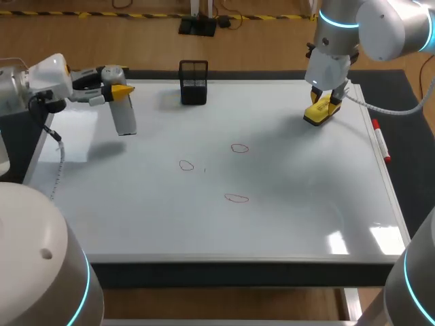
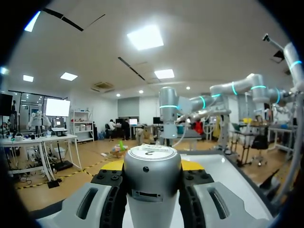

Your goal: Pick up the inspection probe, press it on each red-marked spot on the whiteboard one by one, put down the probe, pick up the eraser, and wipe off all the red marks.

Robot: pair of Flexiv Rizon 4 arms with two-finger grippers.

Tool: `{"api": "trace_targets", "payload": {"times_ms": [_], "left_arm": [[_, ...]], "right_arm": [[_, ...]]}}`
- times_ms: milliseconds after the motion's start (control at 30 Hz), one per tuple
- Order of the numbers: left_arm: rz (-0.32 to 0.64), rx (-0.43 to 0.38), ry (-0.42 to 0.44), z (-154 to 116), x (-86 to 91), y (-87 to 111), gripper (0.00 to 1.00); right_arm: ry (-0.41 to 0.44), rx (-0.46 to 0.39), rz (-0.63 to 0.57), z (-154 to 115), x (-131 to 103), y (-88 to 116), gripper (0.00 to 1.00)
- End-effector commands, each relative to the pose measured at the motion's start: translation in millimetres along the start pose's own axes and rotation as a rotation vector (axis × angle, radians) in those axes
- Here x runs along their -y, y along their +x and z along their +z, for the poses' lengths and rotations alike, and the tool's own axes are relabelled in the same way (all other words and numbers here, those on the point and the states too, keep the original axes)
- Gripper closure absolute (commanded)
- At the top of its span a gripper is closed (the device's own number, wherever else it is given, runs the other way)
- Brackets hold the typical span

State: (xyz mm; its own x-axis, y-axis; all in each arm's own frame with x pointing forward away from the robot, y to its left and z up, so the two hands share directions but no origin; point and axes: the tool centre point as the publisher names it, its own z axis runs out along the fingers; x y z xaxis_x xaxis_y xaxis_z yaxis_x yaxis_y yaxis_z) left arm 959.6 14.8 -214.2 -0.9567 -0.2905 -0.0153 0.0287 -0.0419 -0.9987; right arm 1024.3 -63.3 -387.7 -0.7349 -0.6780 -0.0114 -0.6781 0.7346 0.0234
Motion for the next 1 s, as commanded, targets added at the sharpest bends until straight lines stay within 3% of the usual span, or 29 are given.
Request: {"api": "trace_targets", "payload": {"times_ms": [33,433,1000], "left_arm": [[0.001,-0.004,-0.004,-9,6.7,-1.3,1.0],[0.006,0.0,-0.012,-12,10.0,-1.8,1.0],[0.006,0.0,-0.012,-12,10.0,-1.8,1.0]], "right_arm": [[0.002,-0.001,-0.002,-1,0,1,1.0],[0.002,-0.001,-0.002,-1,0,1,1.0],[0.074,-0.015,-0.333,-6,-118,-64,1.0]]}}
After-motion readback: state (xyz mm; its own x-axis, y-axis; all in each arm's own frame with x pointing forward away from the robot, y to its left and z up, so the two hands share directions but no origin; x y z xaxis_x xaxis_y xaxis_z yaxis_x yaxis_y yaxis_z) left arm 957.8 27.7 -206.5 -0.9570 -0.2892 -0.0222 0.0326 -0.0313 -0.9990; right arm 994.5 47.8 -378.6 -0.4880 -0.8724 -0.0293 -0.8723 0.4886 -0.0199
